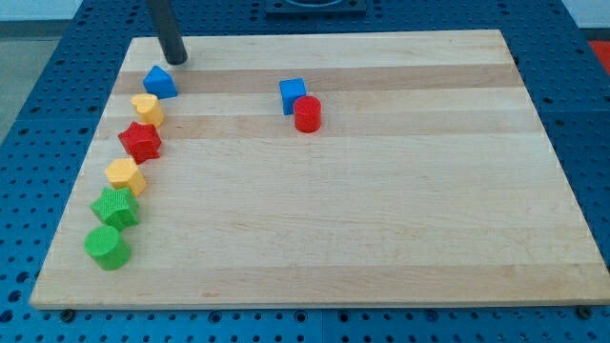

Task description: Move the blue cube above the vertical line of blocks

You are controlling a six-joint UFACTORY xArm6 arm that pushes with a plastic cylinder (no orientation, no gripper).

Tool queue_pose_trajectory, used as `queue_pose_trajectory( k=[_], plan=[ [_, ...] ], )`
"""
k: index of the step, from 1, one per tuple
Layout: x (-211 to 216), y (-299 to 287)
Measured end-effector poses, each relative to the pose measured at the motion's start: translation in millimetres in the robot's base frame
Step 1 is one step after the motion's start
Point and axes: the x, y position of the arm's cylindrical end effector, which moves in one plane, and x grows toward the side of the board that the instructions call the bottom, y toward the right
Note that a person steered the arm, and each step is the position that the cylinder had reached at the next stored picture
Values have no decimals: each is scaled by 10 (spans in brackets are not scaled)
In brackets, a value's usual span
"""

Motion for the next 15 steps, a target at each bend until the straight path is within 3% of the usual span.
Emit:
queue_pose_trajectory(
  k=[5, 7, 9, 10, 13, 14, 15],
  plan=[
    [331, -298],
    [230, -310],
    [252, 650],
    [413, 748],
    [1601, 830],
    [1862, 1248],
    [1855, 1862]
  ],
)
